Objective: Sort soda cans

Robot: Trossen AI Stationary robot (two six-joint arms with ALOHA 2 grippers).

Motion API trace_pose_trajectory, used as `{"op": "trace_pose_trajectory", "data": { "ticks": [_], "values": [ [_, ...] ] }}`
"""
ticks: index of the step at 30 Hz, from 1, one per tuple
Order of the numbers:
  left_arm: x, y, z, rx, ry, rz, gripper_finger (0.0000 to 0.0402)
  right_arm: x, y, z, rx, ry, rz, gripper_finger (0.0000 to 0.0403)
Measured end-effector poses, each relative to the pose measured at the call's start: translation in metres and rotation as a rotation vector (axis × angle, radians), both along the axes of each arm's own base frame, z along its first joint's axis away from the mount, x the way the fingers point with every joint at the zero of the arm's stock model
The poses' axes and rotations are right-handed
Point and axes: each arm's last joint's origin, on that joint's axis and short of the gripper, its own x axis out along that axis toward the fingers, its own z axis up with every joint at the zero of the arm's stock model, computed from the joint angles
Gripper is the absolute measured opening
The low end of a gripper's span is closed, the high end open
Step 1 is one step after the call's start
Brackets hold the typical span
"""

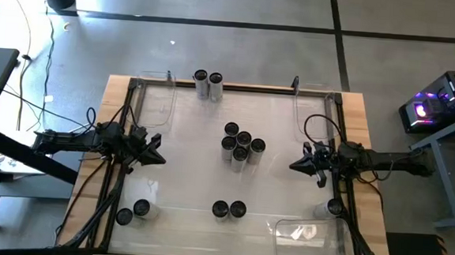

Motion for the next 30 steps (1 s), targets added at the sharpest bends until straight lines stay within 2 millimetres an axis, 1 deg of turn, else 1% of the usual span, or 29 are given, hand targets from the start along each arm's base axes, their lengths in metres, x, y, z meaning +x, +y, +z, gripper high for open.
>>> {"op": "trace_pose_trajectory", "data": {
  "ticks": [23, 28, 30],
  "values": [
    [0.0, 0.0, 0.0001, 0.0, -0.001, 0.0, 0.0001, 0.0, 0.0, 0.0001, 0.0, -0.001, 0.0, 0.0],
    [-0.0003, 0.0001, 0.0035, -0.001, -0.037, 0.005, 0.0001, 0.0, 0.0, 0.0001, 0.0, -0.001, 0.0, 0.0],
    [-0.0005, 0.0002, 0.006, -0.028, -0.053, 0.006, 0.0001, 0.0, 0.0, 0.0002, 0.0, -0.001, 0.0, 0.0]
  ]
}}
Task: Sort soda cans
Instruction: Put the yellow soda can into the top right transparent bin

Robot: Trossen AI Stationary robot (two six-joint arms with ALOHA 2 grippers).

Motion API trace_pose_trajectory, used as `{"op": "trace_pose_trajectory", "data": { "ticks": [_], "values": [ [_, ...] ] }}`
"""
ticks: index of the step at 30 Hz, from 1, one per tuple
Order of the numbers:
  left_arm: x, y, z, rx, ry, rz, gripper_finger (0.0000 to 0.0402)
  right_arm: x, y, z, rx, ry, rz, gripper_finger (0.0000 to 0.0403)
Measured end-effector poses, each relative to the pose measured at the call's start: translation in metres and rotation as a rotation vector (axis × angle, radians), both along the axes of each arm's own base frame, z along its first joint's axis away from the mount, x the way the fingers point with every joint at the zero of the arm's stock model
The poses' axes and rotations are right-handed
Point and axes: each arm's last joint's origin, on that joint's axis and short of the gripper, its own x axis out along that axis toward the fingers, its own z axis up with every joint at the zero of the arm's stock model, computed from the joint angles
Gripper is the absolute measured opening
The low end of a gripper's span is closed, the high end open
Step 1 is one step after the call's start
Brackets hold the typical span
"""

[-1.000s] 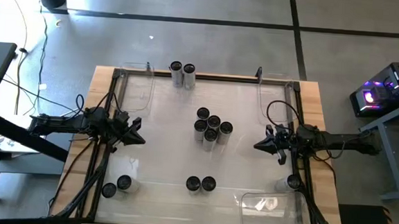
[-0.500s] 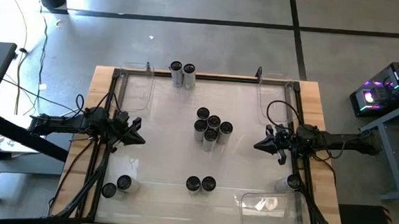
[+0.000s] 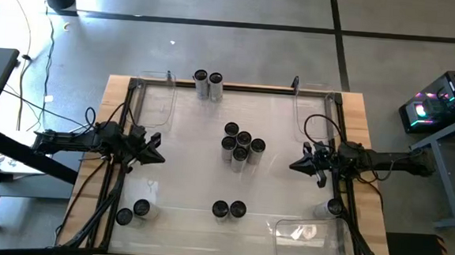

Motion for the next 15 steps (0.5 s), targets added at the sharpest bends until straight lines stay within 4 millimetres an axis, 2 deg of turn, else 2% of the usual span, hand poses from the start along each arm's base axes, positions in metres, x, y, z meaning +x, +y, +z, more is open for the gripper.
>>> {"op": "trace_pose_trajectory", "data": {
  "ticks": [4, 12, 15],
  "values": [
    [-0.0008, 0.0, 0.0052, -0.053, -0.036, -0.008, 0.0001, 0.0, 0.0, 0.0, 0.0, 0.0, 0.0, 0.0],
    [-0.0003, 0.002, 0.0059, 0.145, -0.113, 0.096, 0.0001, 0.0, 0.0, 0.0, 0.0, 0.0, 0.0, 0.0],
    [-0.0003, 0.002, 0.0061, 0.149, -0.115, 0.106, 0.0001, 0.0, 0.0, 0.0, 0.0, 0.0, 0.0, 0.0]
  ]
}}
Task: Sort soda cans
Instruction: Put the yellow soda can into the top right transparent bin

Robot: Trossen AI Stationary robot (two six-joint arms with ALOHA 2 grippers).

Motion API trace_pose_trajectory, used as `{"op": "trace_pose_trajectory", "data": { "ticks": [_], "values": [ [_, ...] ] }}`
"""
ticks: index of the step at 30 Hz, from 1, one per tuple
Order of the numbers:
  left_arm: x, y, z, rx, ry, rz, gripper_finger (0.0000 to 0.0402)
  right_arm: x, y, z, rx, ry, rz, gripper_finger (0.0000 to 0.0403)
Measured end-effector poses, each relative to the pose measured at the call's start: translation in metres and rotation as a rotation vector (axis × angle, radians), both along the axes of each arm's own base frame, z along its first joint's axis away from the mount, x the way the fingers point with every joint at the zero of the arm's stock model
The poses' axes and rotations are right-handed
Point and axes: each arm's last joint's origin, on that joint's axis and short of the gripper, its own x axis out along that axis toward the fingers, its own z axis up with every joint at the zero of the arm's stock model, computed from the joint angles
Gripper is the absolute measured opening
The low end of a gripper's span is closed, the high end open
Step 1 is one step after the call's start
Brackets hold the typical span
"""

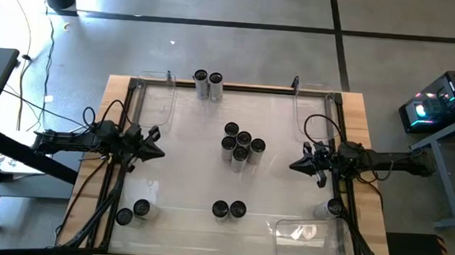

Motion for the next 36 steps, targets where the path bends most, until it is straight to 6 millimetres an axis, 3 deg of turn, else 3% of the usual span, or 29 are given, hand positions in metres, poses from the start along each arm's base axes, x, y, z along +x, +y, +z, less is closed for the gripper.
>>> {"op": "trace_pose_trajectory", "data": {
  "ticks": [10, 17, 22, 29, 33, 36],
  "values": [
    [-0.009, -0.012, 0.023, 0.139, -0.305, -0.067, 0.0001, 0.0, 0.0, 0.0, 0.0, 0.0, 0.0, 0.0],
    [-0.002, -0.014, 0.013, 0.198, -0.185, 0.142, 0.0001, 0.0, 0.0, 0.0, 0.0, 0.0, 0.0, 0.0],
    [0.006, -0.019, 0.004, 0.232, -0.072, 0.173, 0.0001, 0.0, 0.0, 0.0, -0.015, -0.003, 0.001, 0.0],
    [0.014, -0.022, -0.003, 0.203, 0.028, 0.219, 0.0001, 0.0, -0.001, 0.005, -0.327, -0.111, -0.039, 0.0],
    [0.017, -0.023, -0.002, 0.189, 0.021, 0.25, 0.0001, 0.0, -0.002, 0.018, -0.165, -0.212, -0.089, 0.0],
    [0.018, -0.022, -0.001, 0.179, 0.014, 0.282, 0.0001, -0.002, -0.007, 0.031, -0.039, -0.322, -0.229, 0.0]
  ]
}}
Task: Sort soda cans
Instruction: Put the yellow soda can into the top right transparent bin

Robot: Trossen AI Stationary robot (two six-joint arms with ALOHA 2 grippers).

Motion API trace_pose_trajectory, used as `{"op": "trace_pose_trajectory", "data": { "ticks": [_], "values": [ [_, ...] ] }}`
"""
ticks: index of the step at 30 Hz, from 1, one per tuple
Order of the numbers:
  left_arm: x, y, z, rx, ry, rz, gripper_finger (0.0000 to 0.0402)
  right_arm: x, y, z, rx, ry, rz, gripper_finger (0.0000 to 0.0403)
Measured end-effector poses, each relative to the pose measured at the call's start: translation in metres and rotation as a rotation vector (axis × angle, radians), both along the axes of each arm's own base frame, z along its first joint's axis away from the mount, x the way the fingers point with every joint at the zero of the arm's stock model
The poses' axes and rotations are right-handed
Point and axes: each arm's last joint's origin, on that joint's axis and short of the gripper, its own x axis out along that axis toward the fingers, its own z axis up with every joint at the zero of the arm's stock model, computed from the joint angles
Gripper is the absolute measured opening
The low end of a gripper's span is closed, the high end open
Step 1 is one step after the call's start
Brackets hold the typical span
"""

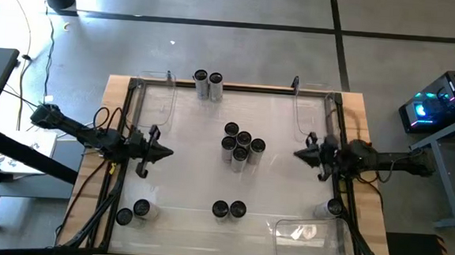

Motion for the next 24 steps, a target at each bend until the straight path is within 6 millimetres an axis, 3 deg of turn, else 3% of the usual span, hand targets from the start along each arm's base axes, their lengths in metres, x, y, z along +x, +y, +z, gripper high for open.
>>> {"op": "trace_pose_trajectory", "data": {
  "ticks": [3, 6, 9, 12, 18, 24],
  "values": [
    [0.0, 0.001, 0.0, -0.005, 0.0, 0.032, 0.0, -0.006, -0.001, 0.025, -0.032, -0.133, -0.04, 0.0],
    [0.0, 0.002, 0.0, -0.008, 0.004, 0.063, 0.0, -0.017, 0.002, 0.065, -0.103, -0.228, 0.008, 0.0],
    [0.0, 0.002, 0.0, 0.008, 0.006, 0.089, 0.0, -0.019, 0.005, 0.102, -0.151, -0.138, 0.028, 0.0],
    [0.0, 0.003, 0.0, 0.029, 0.008, 0.111, 0.0, -0.013, 0.006, 0.132, -0.157, 0.127, 0.017, 0.0],
    [0.0, 0.004, 0.0, 0.042, 0.012, 0.145, 0.0, 0.008, 0.012, 0.173, -0.102, 0.715, 0.01, 0.0],
    [0.0, 0.004, -0.001, 0.034, 0.013, 0.146, 0.0, 0.026, 0.023, 0.194, 0.047, 1.246, 0.02, 0.0008]
  ]
}}
